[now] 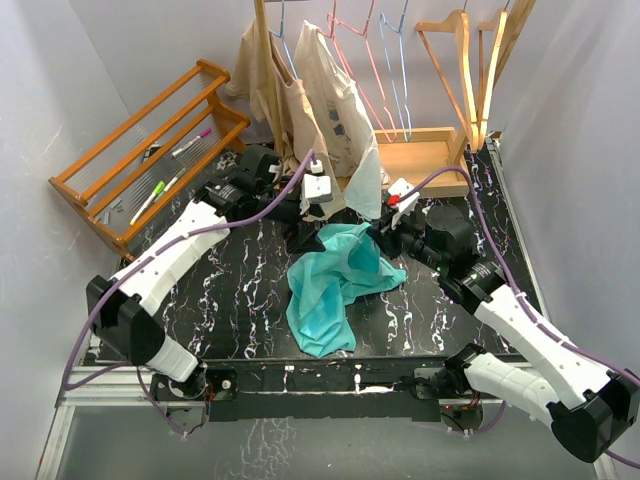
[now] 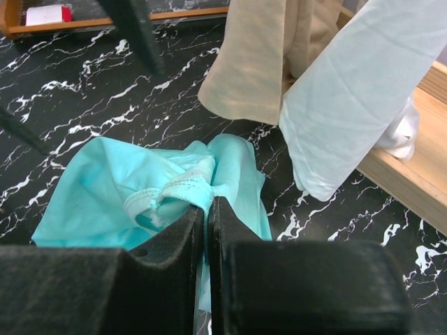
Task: Place the t-shirt on the hanger
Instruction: Pick up the T-shirt from the center of the board.
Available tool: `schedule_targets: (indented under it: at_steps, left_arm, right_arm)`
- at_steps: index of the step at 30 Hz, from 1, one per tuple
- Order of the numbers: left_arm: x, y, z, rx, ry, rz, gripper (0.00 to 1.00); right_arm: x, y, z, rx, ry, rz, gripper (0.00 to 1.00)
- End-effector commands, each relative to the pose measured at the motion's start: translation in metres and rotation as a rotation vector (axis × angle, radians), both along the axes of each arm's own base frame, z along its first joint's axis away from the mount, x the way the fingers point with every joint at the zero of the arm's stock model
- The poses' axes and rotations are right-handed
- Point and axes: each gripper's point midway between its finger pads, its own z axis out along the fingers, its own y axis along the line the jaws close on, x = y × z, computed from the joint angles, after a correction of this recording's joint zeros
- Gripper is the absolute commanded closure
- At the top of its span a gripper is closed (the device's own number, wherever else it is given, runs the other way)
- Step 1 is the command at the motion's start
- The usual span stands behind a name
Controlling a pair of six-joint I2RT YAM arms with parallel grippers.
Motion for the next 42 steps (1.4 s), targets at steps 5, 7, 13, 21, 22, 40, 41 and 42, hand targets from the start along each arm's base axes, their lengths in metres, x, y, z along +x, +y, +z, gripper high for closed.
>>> schedule_targets:
  at_steps: [5,7,13,21,22,40,41,42]
  left_arm:
    - [-0.003,-0.03,0.007,-0.115,-0.011,-0.22,0.14]
    - [-0.013,-0.032,0.004,-0.136,0.019,-0.273,0.14]
    - [-0.022,-0.043,-0.008,-0.154,0.065,-0.351,0.17]
    - [-0.031,-0.052,-0.021,-0.151,0.098,-0.377,0.29]
    - [-0.031,-0.053,-0.024,-0.148,0.101,-0.375,0.34]
    - [0.026,-0.013,0.057,-0.025,-0.256,-0.105,1.0]
    - [0.026,-0.008,0.067,-0.018,-0.28,-0.09,1.0]
    - [0.026,-0.005,0.076,-0.015,-0.303,-0.077,1.0]
  right_arm:
    - [-0.014,0.005,0.013,0.034,-0.04,0.071,0.92]
    - [-0.017,0.004,0.014,0.035,-0.045,0.075,0.92]
    - [-0.021,0.0,0.016,0.031,-0.052,0.069,0.92]
    - [-0.023,-0.004,0.013,0.027,-0.046,0.062,0.92]
    - [-0.024,-0.004,0.014,0.026,-0.047,0.062,0.92]
    - [-0.003,-0.017,-0.014,-0.041,0.022,-0.068,0.92]
    - [0.0,-0.017,-0.016,-0.036,0.023,-0.079,0.92]
    - [0.003,-0.017,-0.017,-0.028,0.023,-0.091,0.92]
